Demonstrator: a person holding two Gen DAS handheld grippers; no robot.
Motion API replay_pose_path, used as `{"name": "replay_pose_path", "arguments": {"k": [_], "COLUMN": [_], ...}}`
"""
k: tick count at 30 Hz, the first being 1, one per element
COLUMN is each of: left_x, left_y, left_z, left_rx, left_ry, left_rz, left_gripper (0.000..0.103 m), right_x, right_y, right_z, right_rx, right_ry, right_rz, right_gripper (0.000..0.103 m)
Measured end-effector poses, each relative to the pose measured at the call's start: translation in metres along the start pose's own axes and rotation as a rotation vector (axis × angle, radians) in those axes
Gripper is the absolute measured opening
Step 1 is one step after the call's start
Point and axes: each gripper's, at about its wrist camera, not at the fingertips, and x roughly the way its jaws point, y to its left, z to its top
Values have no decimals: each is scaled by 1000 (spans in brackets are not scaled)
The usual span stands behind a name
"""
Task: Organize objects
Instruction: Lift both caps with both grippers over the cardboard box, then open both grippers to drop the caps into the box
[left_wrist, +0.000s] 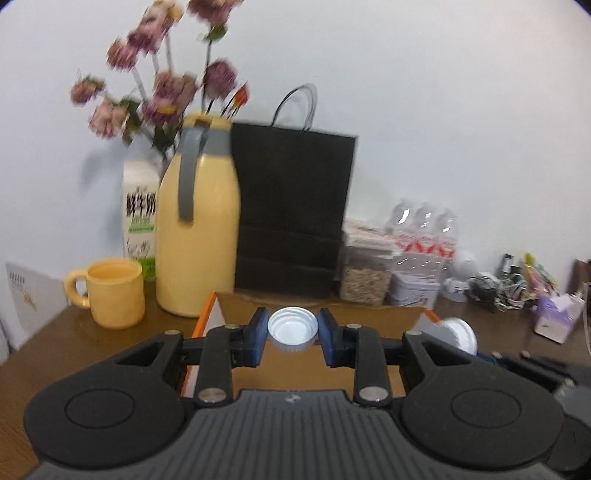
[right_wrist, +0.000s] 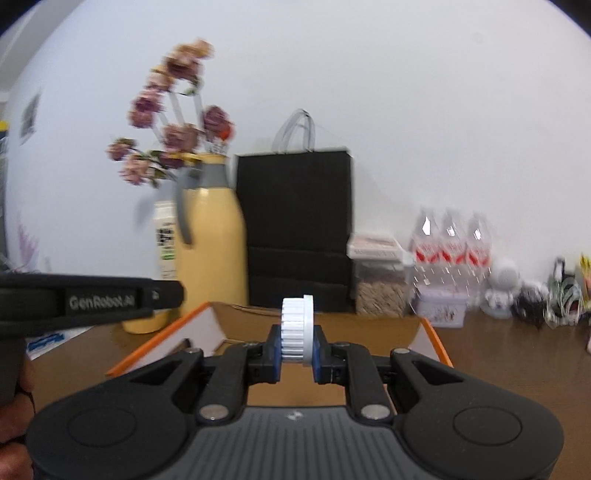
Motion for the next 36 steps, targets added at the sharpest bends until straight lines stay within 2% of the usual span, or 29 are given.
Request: {"name": "replay_pose_path", "arguments": {"k": [4,8,15,16,17,18,19,20,21,22,23,36], "left_x": [24,31,29,29,29,27,25,23,19,17,14,15], "left_y": [1,5,5,5,5,5,6,6,6,6,6,6], "left_z": [-19,-26,-27,-27,-27,-27,-26,-26,-26,-26,-25,-27], "left_rx": [35,40,38,38,36,34,32,32,29,26,24,22], "left_ry": [74,101,84,79,77,69,55,40,16,-7,-24,6], "left_rz": [13,15,31,36,40,48,50,51,53,54,56,59], "left_gripper": [30,30,30,32,41,57,66,87,103,103,103,103], "right_x": [18,16,19,20,21,20,20,20,19,17,14,8], "right_y": [-12,-9,-10,-10,-10,-10,-9,-8,-7,-5,-3,-6], "right_z": [-18,-21,-21,-21,-22,-23,-23,-23,-23,-24,-23,-21], "right_rx": [32,21,22,22,21,19,16,13,9,0,-10,5], "right_ry": [92,88,91,97,100,98,100,102,97,86,74,65], "right_rz": [5,13,-25,-30,-35,-42,-42,-40,-39,-45,-51,-48], "right_gripper": [14,14,14,14,16,16,28,57,74,100,103,103]}}
